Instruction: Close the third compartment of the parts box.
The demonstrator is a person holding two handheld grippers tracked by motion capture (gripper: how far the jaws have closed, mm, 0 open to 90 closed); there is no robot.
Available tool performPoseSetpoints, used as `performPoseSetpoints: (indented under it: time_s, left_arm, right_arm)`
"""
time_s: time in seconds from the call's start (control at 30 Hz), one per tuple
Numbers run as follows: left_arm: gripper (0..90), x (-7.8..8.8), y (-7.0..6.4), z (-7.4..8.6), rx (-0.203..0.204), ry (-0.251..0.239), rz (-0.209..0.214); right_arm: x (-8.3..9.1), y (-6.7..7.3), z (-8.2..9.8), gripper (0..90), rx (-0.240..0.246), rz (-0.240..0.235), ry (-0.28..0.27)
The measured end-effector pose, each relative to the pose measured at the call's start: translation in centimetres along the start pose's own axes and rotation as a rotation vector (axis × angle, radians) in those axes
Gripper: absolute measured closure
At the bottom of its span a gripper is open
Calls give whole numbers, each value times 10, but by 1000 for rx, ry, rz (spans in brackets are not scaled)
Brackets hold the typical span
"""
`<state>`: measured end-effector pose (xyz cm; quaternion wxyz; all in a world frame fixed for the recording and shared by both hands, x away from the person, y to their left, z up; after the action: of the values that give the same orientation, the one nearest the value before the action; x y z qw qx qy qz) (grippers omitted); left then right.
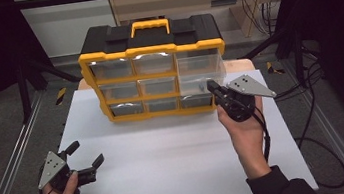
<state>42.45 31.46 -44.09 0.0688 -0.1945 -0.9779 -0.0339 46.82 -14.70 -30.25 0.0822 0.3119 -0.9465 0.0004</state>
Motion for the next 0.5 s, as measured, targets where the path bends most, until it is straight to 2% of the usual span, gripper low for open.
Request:
performPoseSetpoints:
  time_s: [0.5]
  left_arm:
    - [11, -3, -2, 0, -12, 8, 7]
  right_arm:
    - [-9, -2, 0, 900, 2, -11, 6]
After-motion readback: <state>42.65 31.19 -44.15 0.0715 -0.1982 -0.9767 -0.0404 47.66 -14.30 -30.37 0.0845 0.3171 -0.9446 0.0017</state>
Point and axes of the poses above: each handheld gripper's, and its own axes: x roughly backward along the jaws, z roughly out of its underside, y roughly to its left, the point moved 1 cm from there along -x, roughly forward along the jaws, and after that the axes turned 12 degrees about -z, right-handed, at the moved point
